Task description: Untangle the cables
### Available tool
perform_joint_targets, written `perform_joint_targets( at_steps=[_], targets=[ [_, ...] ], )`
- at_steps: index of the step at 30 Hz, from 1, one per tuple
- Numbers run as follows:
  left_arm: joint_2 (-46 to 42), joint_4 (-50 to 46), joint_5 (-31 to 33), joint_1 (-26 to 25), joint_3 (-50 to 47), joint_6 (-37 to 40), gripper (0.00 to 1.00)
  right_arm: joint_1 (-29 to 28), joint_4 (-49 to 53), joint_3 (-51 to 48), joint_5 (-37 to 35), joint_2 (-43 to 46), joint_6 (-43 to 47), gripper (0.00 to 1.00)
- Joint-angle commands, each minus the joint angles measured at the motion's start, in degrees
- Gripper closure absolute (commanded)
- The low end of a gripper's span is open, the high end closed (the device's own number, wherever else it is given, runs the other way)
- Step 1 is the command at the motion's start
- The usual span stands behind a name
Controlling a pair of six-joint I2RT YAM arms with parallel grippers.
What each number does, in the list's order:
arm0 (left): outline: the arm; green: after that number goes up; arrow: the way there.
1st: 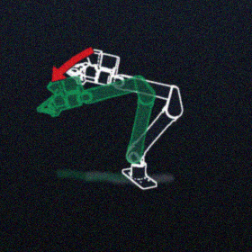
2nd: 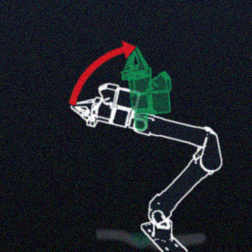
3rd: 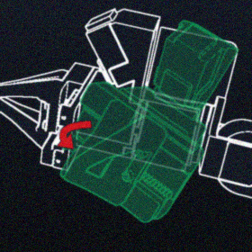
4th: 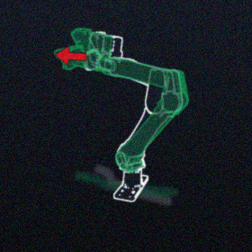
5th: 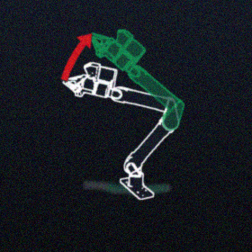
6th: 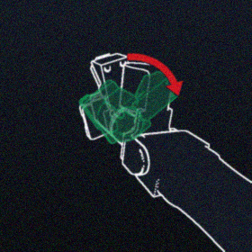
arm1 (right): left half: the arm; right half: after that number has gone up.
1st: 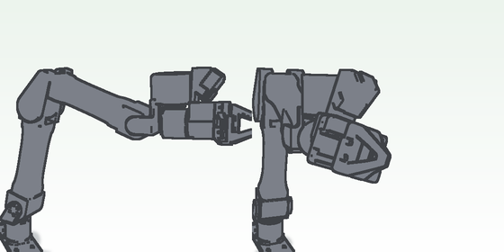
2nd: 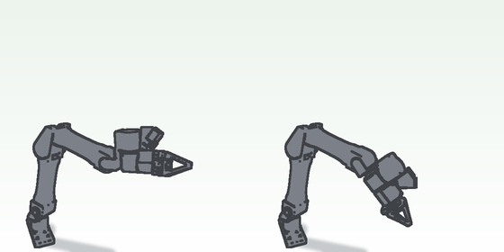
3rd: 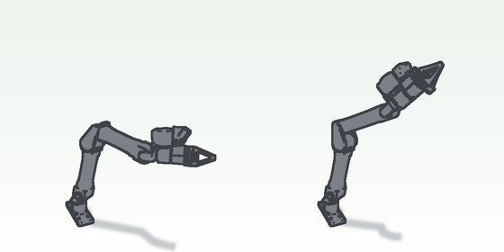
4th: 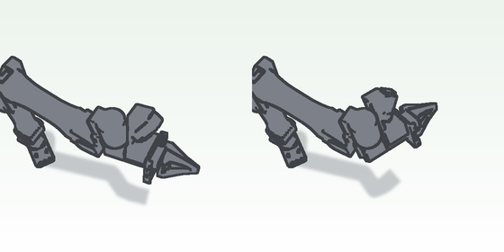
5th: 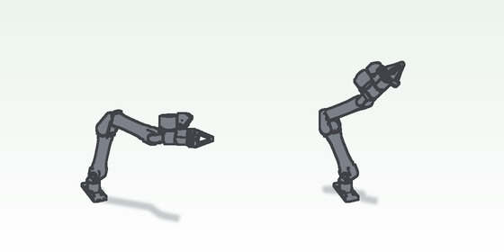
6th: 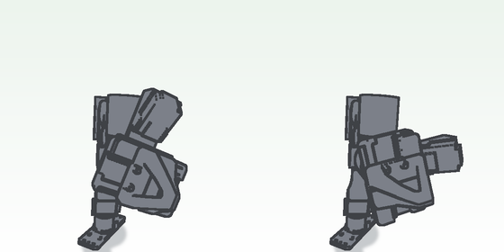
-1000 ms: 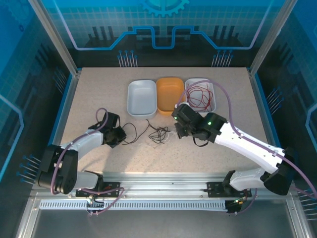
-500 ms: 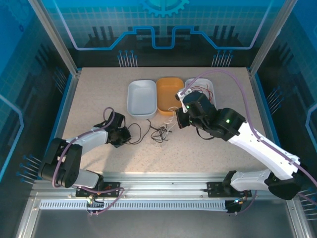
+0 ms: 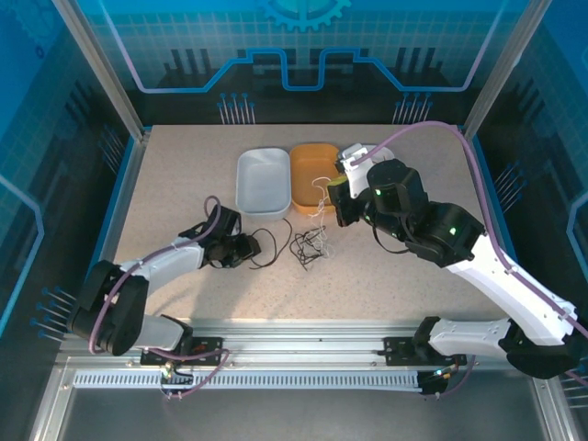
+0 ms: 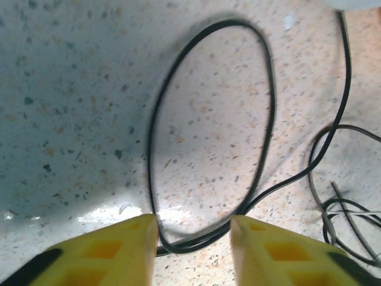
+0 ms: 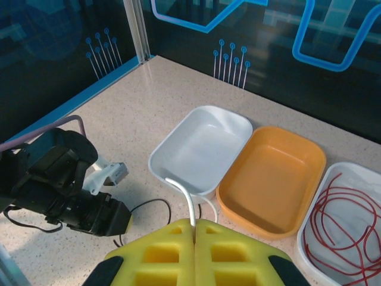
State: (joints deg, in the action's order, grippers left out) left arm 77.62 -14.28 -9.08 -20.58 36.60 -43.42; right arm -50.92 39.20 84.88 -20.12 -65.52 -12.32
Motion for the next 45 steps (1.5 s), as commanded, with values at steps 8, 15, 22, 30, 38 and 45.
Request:
perform_joint_targets(
  at_steps=[8,15,22,30,38,45],
  targets=[
    [-14.90,4.79,-3.62,-0.86,1.44,8.63,0.32,0.47,-3.51,2.48,0.78,1.13,3.35,0.95],
    [-19.21,21.03,-6.52,-11.13,-0.38,22.88,0.32,0.52,-3.86,2.92,2.22,0.25,2.57,0.94],
    [-12.37,44.77,-11.35,-13.79,-3.92,24.74,0.35,0.47,-4.26,2.83,3.61,0.71,1.20,0.92],
    [-7.50,48.23,-16.96,-15.73,-2.05,25.60,0.40,0.47,-4.75,2.33,4.17,1.20,0.45,0.93],
    [-1.48,53.57,-12.58,-16.23,-0.19,23.39,0.53,0.47,-5.74,1.45,6.36,1.09,-0.65,0.94],
    [3.41,54.42,-12.12,-16.24,2.87,20.79,0.99,0.59,-4.34,1.35,2.79,2.47,-0.90,0.99]
  ],
)
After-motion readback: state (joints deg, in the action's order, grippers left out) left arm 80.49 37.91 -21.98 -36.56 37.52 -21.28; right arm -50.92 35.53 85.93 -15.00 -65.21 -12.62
